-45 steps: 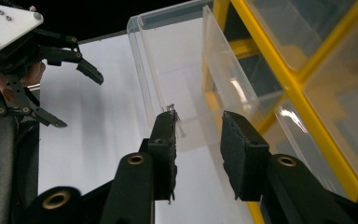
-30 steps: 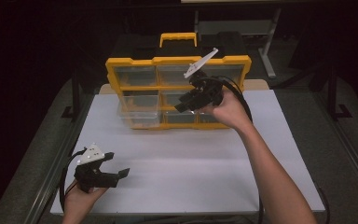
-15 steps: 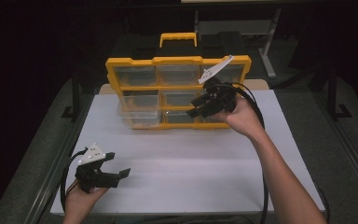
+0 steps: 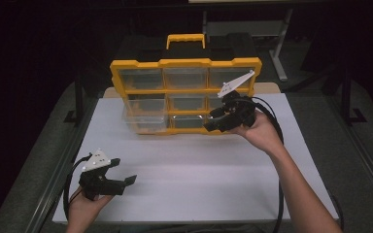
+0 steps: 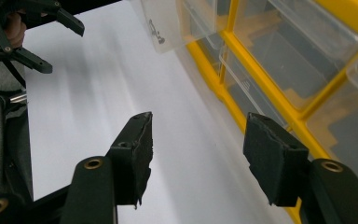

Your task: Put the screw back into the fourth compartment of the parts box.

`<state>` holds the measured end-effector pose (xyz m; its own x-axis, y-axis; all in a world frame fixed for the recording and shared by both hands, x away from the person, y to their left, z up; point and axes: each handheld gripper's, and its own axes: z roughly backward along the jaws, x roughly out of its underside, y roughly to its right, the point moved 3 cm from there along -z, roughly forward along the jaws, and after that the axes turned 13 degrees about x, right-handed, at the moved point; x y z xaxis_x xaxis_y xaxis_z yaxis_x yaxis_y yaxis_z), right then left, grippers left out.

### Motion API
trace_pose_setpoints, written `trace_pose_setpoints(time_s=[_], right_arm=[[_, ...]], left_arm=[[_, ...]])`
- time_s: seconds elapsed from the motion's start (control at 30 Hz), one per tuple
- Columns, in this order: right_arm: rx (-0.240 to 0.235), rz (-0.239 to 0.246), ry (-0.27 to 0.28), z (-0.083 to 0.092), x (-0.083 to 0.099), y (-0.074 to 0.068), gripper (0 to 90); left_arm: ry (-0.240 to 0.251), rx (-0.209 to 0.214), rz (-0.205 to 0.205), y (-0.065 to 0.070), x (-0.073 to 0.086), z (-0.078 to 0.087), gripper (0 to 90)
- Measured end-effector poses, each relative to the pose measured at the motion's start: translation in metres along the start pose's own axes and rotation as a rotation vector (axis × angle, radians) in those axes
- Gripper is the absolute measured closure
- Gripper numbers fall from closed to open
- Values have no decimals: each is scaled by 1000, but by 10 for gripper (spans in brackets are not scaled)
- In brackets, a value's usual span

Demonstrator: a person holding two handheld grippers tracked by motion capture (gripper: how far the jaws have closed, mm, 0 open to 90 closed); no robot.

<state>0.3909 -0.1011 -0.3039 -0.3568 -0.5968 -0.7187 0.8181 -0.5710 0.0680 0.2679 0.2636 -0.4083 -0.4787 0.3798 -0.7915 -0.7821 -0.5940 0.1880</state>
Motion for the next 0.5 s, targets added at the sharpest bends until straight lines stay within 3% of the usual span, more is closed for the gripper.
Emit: trace_pose_setpoints(time_s=[0.5], right_arm=[[5, -88, -5, -2, 39, 3, 353]], left_arm=[[2, 1, -4, -1, -1, 1, 146]])
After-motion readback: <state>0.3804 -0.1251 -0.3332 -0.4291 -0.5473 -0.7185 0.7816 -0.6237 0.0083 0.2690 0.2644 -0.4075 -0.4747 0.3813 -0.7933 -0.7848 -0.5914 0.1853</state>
